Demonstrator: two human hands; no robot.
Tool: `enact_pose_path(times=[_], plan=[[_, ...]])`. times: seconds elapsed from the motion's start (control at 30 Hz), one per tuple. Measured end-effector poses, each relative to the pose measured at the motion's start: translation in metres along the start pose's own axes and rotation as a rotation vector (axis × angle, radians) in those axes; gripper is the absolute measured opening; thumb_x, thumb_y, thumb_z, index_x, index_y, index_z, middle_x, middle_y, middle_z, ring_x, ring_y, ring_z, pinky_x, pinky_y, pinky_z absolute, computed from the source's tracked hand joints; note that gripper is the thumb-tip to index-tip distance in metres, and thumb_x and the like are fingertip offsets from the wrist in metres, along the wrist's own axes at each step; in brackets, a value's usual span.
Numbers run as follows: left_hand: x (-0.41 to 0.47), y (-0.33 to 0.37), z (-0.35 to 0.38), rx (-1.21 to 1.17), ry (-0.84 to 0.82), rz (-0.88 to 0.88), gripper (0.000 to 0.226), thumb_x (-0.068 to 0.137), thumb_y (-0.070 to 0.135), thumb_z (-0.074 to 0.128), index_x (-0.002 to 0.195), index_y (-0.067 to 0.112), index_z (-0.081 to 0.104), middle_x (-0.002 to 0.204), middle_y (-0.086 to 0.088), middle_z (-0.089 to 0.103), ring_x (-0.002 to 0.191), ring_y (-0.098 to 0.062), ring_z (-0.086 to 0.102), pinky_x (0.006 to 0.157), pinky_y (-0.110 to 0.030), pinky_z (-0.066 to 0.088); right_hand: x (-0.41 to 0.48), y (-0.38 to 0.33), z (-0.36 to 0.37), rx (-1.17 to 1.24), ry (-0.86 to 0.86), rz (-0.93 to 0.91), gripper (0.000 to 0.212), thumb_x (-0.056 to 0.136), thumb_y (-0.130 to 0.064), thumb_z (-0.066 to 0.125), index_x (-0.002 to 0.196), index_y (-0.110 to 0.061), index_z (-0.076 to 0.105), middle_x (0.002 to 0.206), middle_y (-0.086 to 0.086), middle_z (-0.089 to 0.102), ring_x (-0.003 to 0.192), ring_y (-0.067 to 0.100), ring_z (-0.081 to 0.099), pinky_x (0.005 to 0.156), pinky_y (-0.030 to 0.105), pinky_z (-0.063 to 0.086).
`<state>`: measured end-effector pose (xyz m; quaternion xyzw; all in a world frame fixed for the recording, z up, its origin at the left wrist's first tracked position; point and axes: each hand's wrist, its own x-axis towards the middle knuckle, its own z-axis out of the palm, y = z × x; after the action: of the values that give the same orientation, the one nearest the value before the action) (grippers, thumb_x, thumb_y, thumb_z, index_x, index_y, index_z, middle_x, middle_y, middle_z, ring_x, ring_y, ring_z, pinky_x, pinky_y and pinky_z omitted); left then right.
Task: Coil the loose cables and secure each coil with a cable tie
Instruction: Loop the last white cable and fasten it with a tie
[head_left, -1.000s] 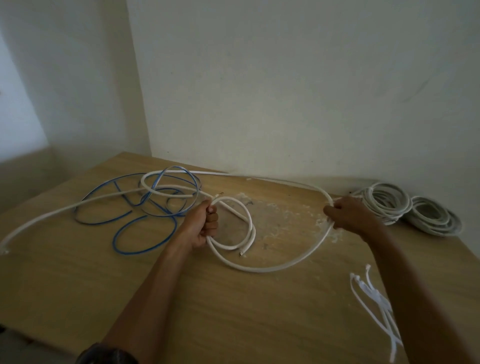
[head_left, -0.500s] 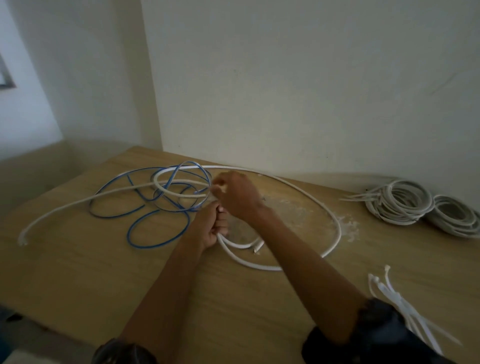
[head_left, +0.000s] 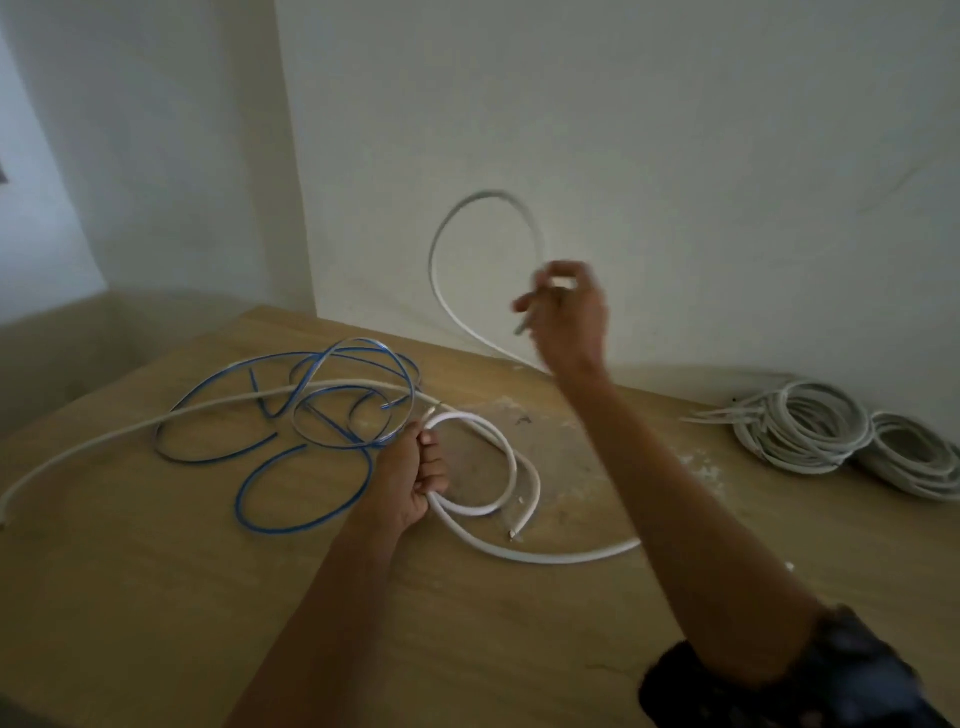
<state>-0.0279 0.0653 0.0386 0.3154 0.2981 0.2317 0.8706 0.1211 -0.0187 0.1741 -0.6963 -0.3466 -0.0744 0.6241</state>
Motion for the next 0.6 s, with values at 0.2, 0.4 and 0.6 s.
enact_pose_path(times=[0.2,0.4,0.6], plan=[[-0.004,0.002,0.004,-0.153,-0.045,0.144,0.044,0.108,0.041,0.035,0.069,0.02,0.036,0.044,0.009,0.022,0.03,-0.004,0.018,0.029,-0.019,0.016,-0.014,0.023,-0.163,-0.136,-0.245,0.056,0.011,0.096,-0.003,0.061,0.094,-0.013,0.064,0.087,0.007,0.075,0.068,0.017,0.071,0.06,0.032,0.057],[-0.007,0.006,0.01,-0.211,-0.126,0.164,0.046,0.106,0.044,0.038,0.067,0.02,0.039,0.047,0.009,0.023,0.031,-0.005,0.02,0.029,-0.02,0.018,-0.055,0.046,-0.207,-0.654,-0.835,0.018,0.042,0.075,0.007,0.073,0.073,-0.035,0.072,0.078,-0.009,0.073,0.068,0.002,0.065,0.067,0.019,0.051],[-0.009,0.003,0.01,-0.108,-0.06,0.165,0.046,0.107,0.046,0.037,0.067,0.022,0.035,0.043,0.009,0.021,0.029,-0.004,0.017,0.028,-0.02,0.014,-0.061,0.094,-0.202,-1.16,-1.044,0.29,0.036,0.092,-0.002,0.063,0.117,-0.025,0.074,0.124,0.002,0.066,0.107,0.016,0.065,0.087,0.025,0.053]])
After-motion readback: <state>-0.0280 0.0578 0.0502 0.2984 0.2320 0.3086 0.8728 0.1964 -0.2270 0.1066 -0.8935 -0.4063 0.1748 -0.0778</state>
